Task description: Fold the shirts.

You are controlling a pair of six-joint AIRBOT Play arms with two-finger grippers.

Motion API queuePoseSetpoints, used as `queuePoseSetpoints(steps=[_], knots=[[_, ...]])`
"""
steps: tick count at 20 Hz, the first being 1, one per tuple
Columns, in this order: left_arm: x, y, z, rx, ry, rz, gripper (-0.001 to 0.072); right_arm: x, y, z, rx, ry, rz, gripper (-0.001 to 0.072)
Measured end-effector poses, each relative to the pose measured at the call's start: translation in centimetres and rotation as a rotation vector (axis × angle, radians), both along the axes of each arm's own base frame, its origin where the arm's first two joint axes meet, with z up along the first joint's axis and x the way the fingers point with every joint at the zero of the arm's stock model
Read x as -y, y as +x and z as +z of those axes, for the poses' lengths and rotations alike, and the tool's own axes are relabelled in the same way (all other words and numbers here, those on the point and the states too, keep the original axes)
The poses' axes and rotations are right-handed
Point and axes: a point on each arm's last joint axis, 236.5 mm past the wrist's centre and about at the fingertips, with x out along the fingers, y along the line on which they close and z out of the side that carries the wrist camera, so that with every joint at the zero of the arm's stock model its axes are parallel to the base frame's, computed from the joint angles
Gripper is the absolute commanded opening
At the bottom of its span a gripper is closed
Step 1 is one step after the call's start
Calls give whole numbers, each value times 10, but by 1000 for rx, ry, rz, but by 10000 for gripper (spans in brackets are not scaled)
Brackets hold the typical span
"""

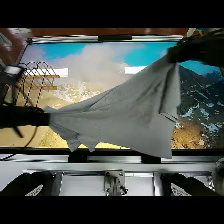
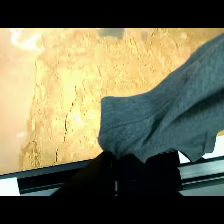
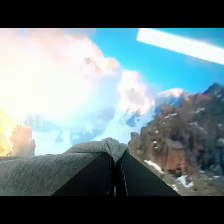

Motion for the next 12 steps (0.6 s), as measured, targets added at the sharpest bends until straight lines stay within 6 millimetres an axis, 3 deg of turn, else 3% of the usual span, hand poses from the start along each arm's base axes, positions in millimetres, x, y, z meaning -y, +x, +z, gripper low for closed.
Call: queuePoseSetpoints(steps=[2, 4, 5, 6, 7, 8, 10, 12], knots=[[8, 12, -38, -31, 1, 10, 30, -18, 39, -58, -95, 87, -35, 63], [18, 34, -60, -7, -18, 17, 30, -38, 65, -105, -171, 193, -65, 93], [23, 46, -66, 16, -32, 20, 30, -45, 72, -123, -206, 233, -77, 267], [27, 58, -69, 43, -50, 25, 30, -51, 75, -139, -242, 261, -87, 492], [28, 69, -71, 67, -63, 34, 30, -52, 75, -151, -276, 269, -89, 492], [27, 78, -72, 84, -72, 45, 30, -50, 69, -162, -319, 255, -81, 492], [18, 95, -68, 123, -88, 85, 31, -26, 53, -176, -404, 168, -63, 492], [-1, 109, -64, 148, -91, 140, 31, 20, 29, -187, -519, 81, -94, 493]])
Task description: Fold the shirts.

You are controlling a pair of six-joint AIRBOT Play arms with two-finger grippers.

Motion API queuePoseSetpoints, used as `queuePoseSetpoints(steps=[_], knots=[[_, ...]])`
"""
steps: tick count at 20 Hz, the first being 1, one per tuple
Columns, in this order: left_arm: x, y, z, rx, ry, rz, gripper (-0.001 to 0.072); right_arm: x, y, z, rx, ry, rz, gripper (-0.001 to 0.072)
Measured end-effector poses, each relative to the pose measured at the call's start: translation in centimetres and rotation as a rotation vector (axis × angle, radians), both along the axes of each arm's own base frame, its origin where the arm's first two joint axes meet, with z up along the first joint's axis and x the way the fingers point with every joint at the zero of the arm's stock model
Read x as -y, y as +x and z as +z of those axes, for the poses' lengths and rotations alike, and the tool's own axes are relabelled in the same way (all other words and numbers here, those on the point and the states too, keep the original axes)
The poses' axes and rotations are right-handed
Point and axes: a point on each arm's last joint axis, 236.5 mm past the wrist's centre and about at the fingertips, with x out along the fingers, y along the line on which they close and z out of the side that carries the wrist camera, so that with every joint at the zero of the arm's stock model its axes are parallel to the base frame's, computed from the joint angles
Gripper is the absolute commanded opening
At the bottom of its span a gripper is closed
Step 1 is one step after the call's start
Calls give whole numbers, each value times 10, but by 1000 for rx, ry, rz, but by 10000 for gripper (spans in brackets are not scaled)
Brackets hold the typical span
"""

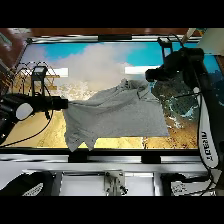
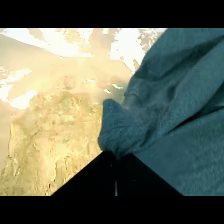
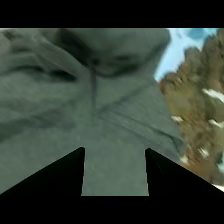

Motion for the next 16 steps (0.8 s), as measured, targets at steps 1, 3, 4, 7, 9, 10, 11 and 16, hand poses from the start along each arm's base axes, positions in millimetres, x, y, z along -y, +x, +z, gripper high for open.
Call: queuePoseSetpoints(steps=[1, 3, 4, 7, 9, 10, 11, 16], knots=[[-10, 4, 1, 2, 0, 25, 31, 29, -16, -6, -74, -22, -29, 498], [-24, 6, -3, -20, -10, 67, 31, 68, -54, -21, -236, 27, -105, 532], [-27, 6, -6, -38, -18, 73, 31, 81, -77, -31, -317, 79, -143, 669], [-20, 1, -15, -87, -52, 55, 31, 100, -147, -67, -526, 226, -244, 669], [-16, 0, -18, -102, -65, 42, 31, 100, -184, -92, -620, 302, -295, 669], [-13, -1, -19, -108, -69, 35, 31, 98, -197, -104, -647, 328, -315, 669], [-10, -2, -20, -113, -76, 29, 31, 96, -208, -116, -671, 348, -336, 668], [-4, -5, -22, -127, -88, 15, 31, 84, -226, -154, -684, 423, -407, 668]])
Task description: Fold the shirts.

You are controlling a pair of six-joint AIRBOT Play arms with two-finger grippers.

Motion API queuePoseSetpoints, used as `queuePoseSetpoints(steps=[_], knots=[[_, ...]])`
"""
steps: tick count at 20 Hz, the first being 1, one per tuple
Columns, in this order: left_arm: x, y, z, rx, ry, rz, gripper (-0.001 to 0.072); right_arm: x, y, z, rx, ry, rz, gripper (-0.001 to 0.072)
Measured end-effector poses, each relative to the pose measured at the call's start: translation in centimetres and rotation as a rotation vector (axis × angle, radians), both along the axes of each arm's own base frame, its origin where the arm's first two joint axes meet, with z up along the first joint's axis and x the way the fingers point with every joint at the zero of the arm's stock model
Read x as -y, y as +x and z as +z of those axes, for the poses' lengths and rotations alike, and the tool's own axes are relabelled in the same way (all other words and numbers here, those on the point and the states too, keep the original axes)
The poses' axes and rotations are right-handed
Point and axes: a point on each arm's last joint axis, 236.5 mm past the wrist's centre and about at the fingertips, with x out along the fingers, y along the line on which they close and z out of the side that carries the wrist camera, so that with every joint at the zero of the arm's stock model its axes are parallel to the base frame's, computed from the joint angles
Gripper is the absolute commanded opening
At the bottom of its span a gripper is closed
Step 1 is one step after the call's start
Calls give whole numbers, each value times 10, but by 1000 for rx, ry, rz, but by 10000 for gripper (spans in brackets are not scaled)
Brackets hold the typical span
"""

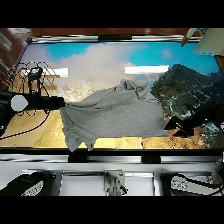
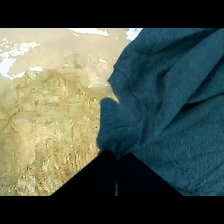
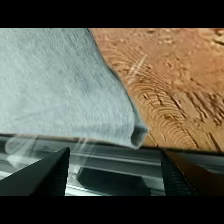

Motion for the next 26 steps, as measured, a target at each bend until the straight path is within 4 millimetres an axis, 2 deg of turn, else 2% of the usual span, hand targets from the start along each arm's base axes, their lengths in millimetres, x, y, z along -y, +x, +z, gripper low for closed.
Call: queuePoseSetpoints(steps=[4, 6, 7, 8, 9, 10, 12, 14, 15, 16, 17, 18, 20, 21, 22, 23, 24, 25, 26], knots=[[1, -1, 0, -3, -5, -2, 31, -6, -1, -13, -11, 26, -37, 665], [1, -1, 0, -3, -4, -3, 31, -10, -1, -15, -18, 42, -54, 632], [1, -1, 0, -3, -4, -3, 31, -12, 0, -16, -18, 46, -59, 482], [1, -1, 0, -4, -4, -3, 31, -14, 3, -19, -7, 39, -59, 242], [2, -1, 0, -3, -5, -3, 31, -14, 9, -22, 13, 21, -57, 105], [2, -1, 0, -3, -4, -4, 31, -17, 12, -24, 23, 15, -51, 62], [2, 0, 3, 5, 0, -14, 30, -29, 17, -20, 47, 34, -6, 62], [3, 5, 21, 43, 15, -49, 30, -39, 31, -1, 119, 56, 48, 61], [3, 8, 38, 73, 26, -72, 30, -41, 43, 16, 180, 57, 71, 61], [2, 11, 60, 112, 40, -88, 30, -42, 61, 41, 272, 47, 93, 61], [0, 15, 91, 174, 55, -99, 30, -40, 80, 73, 382, 23, 113, 61], [-4, 17, 127, 244, 69, -102, 30, -36, 99, 116, 523, -19, 144, 61], [-11, 12, 226, 456, 70, -91, 30, -29, 129, 229, 865, -146, 182, 61], [-16, 0, 276, 563, 60, -80, 30, -26, 133, 291, 1042, -228, 186, 62], [-22, -18, 330, 686, 39, -60, 30, -23, 127, 363, 1240, -327, 174, 61], [-29, -40, 376, 794, 11, -38, 30, -20, 112, 429, 1418, -425, 150, 61], [-35, -66, 415, 891, -19, -17, 30, -20, 85, 491, 1589, -525, 121, 61], [-43, -94, 448, 979, -52, 3, 30, -21, 54, 546, 1744, -612, 81, 62], [-50, -123, 472, 1049, -83, 20, 30, -22, 22, 585, 1859, -684, 47, 61]])
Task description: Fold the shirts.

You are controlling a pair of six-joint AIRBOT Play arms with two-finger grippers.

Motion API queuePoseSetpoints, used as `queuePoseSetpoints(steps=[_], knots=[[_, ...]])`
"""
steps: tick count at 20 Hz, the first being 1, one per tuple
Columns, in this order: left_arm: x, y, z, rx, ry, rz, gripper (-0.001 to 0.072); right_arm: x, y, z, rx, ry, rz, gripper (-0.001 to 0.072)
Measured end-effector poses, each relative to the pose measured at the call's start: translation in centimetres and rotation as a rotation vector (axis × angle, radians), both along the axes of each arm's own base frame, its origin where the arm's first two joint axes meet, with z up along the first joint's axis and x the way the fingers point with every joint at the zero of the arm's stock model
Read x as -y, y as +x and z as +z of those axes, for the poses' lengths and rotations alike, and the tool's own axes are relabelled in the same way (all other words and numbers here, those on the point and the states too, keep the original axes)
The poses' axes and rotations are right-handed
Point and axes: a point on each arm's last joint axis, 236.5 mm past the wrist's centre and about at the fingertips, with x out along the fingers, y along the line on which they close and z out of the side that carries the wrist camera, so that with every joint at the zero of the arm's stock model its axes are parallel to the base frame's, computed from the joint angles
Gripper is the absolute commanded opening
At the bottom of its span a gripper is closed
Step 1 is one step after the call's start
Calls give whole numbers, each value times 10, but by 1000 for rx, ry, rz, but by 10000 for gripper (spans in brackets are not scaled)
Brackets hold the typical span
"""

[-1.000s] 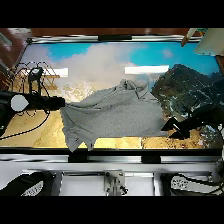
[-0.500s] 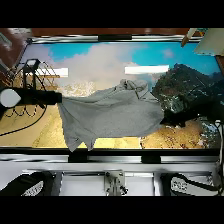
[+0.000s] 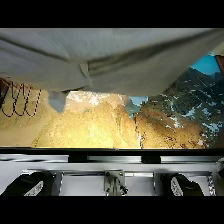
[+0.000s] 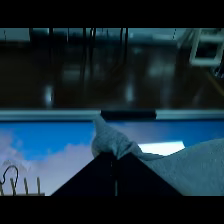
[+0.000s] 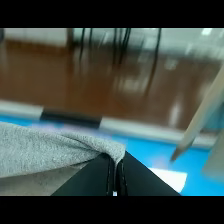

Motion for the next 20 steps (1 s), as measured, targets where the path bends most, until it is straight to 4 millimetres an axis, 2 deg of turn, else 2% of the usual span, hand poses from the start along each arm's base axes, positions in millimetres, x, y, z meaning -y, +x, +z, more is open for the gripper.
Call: queuePoseSetpoints(steps=[1, 2, 4, 6, 8, 10, 11, 14, 17, 18, 20], knots=[[-6, -24, 15, 50, -27, 2, 30, -2, -34, 33, 117, -19, -31, 61], [-11, -45, 23, 80, -52, 1, 30, -4, -59, 53, 193, -24, -52, 61], [-17, -65, 18, 69, -74, 2, 30, -5, -91, 70, 259, -34, -88, 61], [-18, -71, 1, 17, -72, 3, 30, -1, -101, 73, 266, -43, -117, 62], [-16, -59, -31, -94, -46, 9, 30, 8, -87, 56, 186, -47, -142, 62], [-14, -40, -68, -207, -6, 22, 31, 20, -55, 21, 28, -47, -157, 62], [-15, -28, -89, -268, 17, 38, 30, 28, -33, -7, -81, -41, -162, 62], [-17, 18, -172, -499, 109, 94, 30, 52, 33, -108, -410, 16, -169, 62], [-12, 65, -257, -695, 185, 114, 30, 69, 97, -220, -669, 124, -164, 62], [-9, 81, -285, -750, 199, 119, 30, 73, 115, -253, -733, 166, -167, 62], [-1, 112, -333, -834, 213, 118, 30, 78, 147, -308, -820, 266, -173, 62]])
